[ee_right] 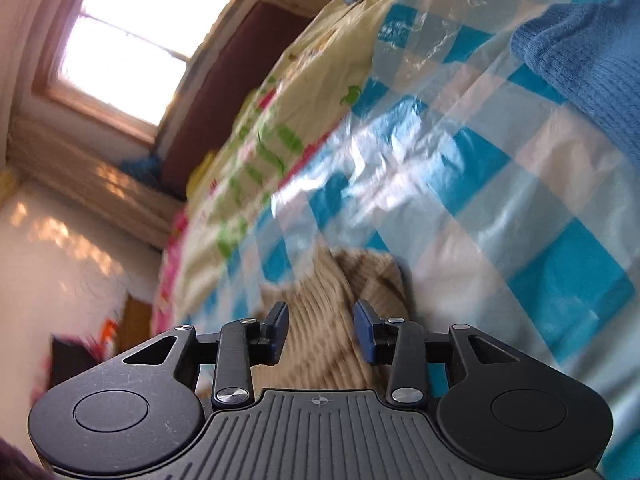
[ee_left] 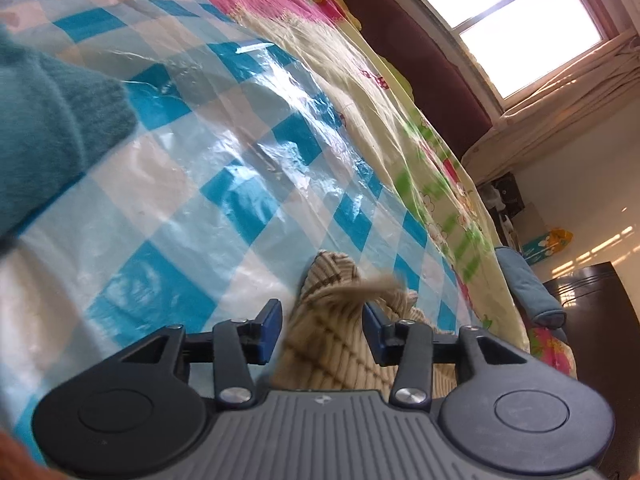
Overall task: Fold small clothes
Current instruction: 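Lift the hem with both grippers and fold it toward the collar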
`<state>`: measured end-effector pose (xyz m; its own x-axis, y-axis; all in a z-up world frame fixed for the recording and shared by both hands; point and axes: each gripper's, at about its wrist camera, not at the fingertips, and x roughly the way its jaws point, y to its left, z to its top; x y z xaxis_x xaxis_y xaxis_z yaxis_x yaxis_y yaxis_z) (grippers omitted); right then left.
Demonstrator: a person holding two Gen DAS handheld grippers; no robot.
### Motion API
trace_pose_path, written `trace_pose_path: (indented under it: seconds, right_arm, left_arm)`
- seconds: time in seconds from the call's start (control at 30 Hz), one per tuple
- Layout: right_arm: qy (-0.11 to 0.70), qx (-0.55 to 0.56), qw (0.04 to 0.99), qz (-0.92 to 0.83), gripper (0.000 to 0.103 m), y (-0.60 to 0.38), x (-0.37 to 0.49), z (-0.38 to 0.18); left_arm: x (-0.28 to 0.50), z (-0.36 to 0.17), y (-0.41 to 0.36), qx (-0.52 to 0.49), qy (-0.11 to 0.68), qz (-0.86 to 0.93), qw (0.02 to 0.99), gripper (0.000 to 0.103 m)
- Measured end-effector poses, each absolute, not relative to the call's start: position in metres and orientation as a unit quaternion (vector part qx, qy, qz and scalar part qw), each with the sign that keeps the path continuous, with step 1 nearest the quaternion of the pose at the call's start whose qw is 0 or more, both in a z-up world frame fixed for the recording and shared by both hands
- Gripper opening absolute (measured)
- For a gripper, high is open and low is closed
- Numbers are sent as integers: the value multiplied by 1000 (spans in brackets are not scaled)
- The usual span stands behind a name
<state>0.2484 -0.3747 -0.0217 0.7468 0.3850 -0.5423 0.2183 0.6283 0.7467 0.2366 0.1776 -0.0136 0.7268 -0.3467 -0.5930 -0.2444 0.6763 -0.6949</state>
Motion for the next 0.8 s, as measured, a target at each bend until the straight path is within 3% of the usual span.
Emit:
trace_pose_path:
  seconds: [0.13,0.3,0.37,0.4,0.47,0.5,0.8]
  right_arm:
    - [400,364,839,59,37,-357,225,-33]
    - [407,317,854,66,36,-341,210,-33]
    - [409,307,856,71,31,-337,211,-26]
    - [408,301,859,74,24,-336,210,-23]
    - [410,288,863,67,12,-336,209,-19]
    - [411,290,862,59,9,-339,208,-19]
    - [416,327,848,20,6,-370,193,-44]
  left_arm:
    - [204,-16,181,-389,385,-35,836,56]
    - [178,-28,160,-353,417,-51,836,56]
    - [175,-27,149,-337,416,-60,842,56]
    - [174,-27,144,-332,416,-62,844,53]
    - [176,-28,136,-321,425,-65,844,28]
    - [178,-29,134,-314,431,-60,844,22]
    - [178,-40,134,-307,453,-51,835,18]
